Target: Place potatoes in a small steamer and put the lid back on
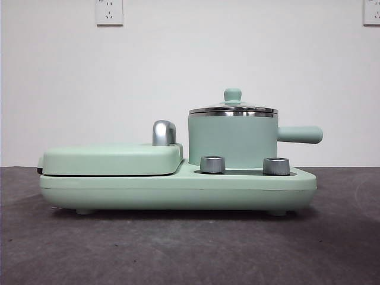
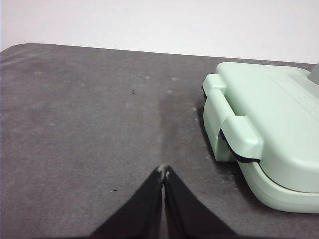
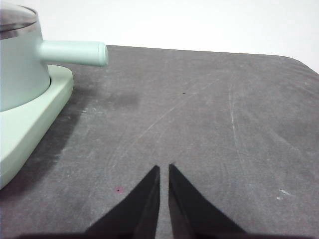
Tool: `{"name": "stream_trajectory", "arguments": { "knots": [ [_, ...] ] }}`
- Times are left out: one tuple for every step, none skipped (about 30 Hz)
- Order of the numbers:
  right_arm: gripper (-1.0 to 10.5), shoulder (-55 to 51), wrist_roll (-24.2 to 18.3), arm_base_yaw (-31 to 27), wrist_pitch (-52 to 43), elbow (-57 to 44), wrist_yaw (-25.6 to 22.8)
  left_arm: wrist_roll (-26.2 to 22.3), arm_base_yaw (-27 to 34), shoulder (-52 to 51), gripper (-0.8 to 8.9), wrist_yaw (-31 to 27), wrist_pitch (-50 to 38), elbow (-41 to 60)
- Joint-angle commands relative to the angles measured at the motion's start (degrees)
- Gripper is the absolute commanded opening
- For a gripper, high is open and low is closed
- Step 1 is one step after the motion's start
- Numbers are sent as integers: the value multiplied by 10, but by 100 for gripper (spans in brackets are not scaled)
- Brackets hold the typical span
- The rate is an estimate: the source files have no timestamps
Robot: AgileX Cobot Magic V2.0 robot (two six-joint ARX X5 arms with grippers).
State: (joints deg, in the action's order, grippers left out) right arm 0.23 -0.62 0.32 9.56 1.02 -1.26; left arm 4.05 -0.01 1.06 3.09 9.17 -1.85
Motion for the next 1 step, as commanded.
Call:
{"name": "stream_trajectory", "arguments": {
  "knots": [
    [26,0,6,0,-6,-4,-1,-1,0,-1,6,-1,-7,10]
  ]
}}
